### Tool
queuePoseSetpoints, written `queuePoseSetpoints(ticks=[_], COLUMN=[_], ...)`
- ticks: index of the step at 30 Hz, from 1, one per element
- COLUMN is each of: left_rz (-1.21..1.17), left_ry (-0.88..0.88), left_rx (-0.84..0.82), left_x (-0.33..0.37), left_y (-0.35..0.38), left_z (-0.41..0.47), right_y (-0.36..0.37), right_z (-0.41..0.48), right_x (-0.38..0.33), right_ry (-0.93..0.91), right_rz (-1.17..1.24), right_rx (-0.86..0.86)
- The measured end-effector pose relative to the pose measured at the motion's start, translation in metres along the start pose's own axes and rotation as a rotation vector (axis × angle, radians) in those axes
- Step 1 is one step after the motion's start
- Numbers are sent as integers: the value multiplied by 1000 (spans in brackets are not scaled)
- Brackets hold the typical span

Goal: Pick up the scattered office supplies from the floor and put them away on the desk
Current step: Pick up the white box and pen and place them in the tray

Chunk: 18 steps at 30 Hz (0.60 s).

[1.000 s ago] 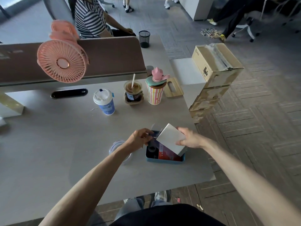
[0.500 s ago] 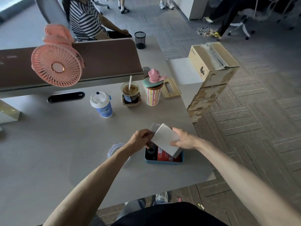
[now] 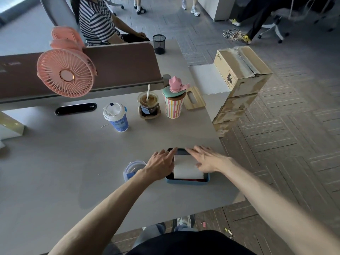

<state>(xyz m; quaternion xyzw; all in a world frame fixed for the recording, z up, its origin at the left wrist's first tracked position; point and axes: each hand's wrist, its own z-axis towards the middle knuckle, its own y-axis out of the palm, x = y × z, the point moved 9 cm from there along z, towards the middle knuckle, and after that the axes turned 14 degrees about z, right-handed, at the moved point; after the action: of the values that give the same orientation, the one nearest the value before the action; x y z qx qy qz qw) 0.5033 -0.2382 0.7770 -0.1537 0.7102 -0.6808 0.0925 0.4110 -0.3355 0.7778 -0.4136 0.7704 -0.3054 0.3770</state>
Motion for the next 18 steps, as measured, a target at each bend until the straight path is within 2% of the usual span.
queuePoseSetpoints(ticks=[4, 7, 18], left_rz=[-119, -216, -193], left_ry=[-1, -33, -62], left_rx=[120, 147, -168], left_x=[-7, -12, -2], left_y=[-6, -5, 8], left_z=[2, 3, 9], right_y=[-3, -6, 0], right_z=[-7, -16, -21], right_x=[3, 7, 6], right_ry=[-35, -48, -14], right_rz=[29, 108, 123], right_rx=[125, 208, 255])
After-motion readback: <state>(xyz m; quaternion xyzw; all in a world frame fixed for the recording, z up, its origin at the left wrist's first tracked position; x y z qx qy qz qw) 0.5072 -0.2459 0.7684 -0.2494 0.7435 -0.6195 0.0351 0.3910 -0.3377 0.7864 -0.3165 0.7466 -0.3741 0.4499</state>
